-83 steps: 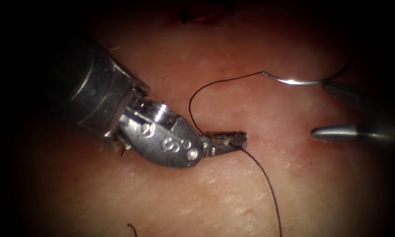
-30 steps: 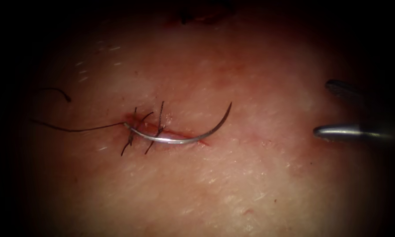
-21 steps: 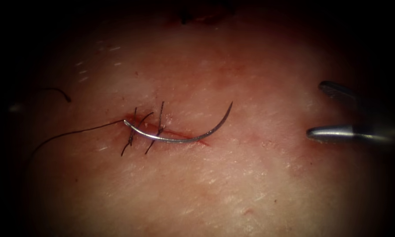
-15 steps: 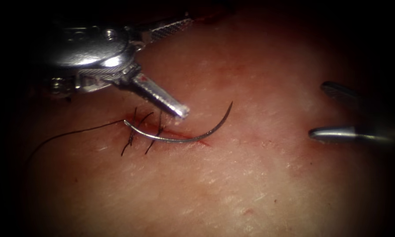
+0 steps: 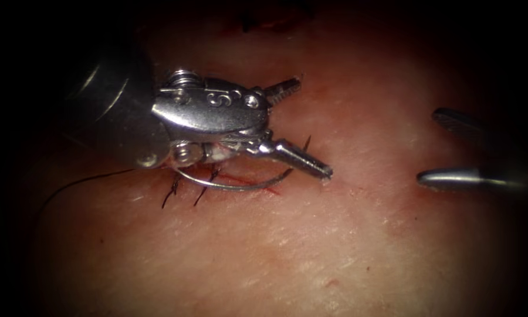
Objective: Wound Closure
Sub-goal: Pick up the needle with the left gripper
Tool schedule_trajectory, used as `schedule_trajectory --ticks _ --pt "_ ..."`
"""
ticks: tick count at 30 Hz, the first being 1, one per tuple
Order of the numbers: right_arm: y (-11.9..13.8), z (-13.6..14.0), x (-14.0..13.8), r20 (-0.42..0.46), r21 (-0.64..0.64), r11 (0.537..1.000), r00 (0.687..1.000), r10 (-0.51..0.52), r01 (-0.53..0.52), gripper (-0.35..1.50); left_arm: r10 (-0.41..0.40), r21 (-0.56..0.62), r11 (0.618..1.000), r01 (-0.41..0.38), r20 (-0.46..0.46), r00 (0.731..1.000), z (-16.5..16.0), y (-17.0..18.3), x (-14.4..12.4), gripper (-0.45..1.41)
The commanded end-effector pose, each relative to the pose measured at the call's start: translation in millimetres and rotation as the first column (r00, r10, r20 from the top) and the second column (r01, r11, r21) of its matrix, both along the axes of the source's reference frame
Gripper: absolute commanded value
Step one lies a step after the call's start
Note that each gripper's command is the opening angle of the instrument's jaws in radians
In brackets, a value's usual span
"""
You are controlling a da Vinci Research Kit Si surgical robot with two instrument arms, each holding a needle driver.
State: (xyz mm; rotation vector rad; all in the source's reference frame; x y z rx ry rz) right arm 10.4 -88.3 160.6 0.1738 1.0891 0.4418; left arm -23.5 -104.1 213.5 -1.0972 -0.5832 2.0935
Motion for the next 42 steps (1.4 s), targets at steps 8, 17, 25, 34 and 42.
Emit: schedule_trajectory --ticks 8,17,25,34,42 --pt "-1.2 0.1 0.9 -0.004 0.005 1.0 1.0 0.001 -0.001 1.23 0.093 0.083 0.994 -0.078 -0.208 0.974 1.3 -2.8 -1.1 0.98" --pt "-1.3 -0.2 1.1 -0.003 0.007 1.0 1.0 0.002 -0.001 1.23 0.149 0.198 0.977 -0.08 -0.366 0.919 4.3 -3.6 -2.9 0.69" --pt "-1.3 -0.4 1.1 -0.003 0.008 1.0 1.0 0.002 -0.001 1.23 0.2 0.235 0.966 -0.109 -0.41 0.89 5.7 -4.2 -3.1 0.56" --pt "-1.3 -0.6 1.1 -0.003 0.01 1.0 1.0 0.002 -0.002 1.23 0.247 0.216 0.961 -0.173 -0.387 0.889 5.4 -3.0 -3.0 -0.45" --pt "-1.3 -0.6 1.2 -0.003 0.01 1.0 1.0 0.003 -0.002 1.23 0.386 -0.081 0.902 -0.424 -0.291 0.876 1.0 -0.6 -2.2 -0.45"
